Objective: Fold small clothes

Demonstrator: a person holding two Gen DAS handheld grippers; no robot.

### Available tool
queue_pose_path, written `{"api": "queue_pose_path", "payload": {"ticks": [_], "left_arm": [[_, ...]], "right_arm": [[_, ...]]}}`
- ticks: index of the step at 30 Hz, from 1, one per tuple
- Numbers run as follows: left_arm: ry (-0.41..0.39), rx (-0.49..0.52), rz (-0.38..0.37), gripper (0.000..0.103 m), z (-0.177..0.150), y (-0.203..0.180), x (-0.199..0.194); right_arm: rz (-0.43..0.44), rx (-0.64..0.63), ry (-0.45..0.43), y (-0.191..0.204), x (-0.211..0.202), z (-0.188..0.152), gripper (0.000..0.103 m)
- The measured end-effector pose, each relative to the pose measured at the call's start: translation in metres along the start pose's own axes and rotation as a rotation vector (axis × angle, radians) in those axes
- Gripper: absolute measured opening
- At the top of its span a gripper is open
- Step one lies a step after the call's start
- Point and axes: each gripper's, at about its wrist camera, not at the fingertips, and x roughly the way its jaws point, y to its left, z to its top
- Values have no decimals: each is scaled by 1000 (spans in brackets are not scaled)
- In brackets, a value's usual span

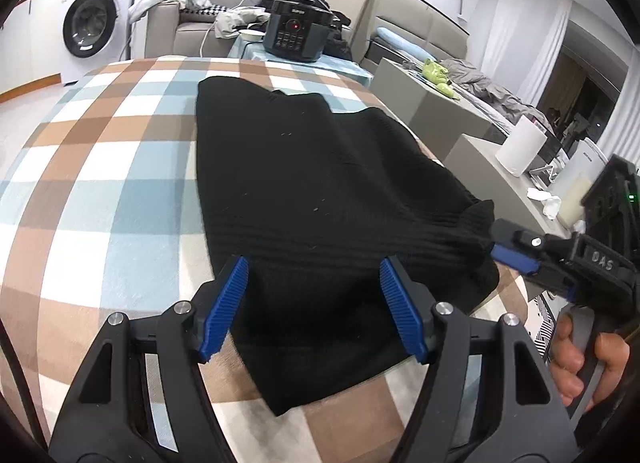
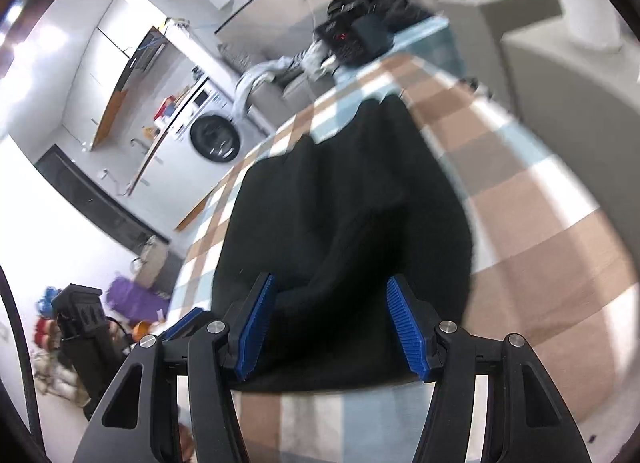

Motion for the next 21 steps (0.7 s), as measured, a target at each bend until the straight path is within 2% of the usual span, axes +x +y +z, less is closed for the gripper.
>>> {"api": "queue_pose_path", "payload": {"ticks": [3,4,5,6,7,8,14,15,16,18,21], "left_arm": [[10,-9,23,66,-7,7,-5],[11,-12,28,66,-9,8,-6],[10,-18,35,66,-11,11,-8],[10,-23,38,66,-12,13,-10],[10,-29,39,66,-14,14,-13],[7,-33,38,66,-15,15,-15],[-2,-13,0,66,-10,6,-24],[-5,1,-8,66,-8,2,-24],[-3,9,-13,66,-8,0,-24],[6,26,-23,66,-8,-7,-22],[28,41,-40,66,-11,-16,-15]], "right_arm": [[5,35,37,0,21,-3,59],[4,60,44,-2,28,-4,50],[4,72,44,-4,31,-4,26],[-11,78,52,-4,37,-4,16],[-35,71,63,-2,40,-3,13],[-33,70,58,1,40,-3,11],[196,108,-31,29,-7,10,8],[208,123,-34,31,-12,8,8],[200,140,-33,30,-13,5,8],[116,180,4,15,-6,-6,8],[-22,224,120,-14,16,-23,9]]}}
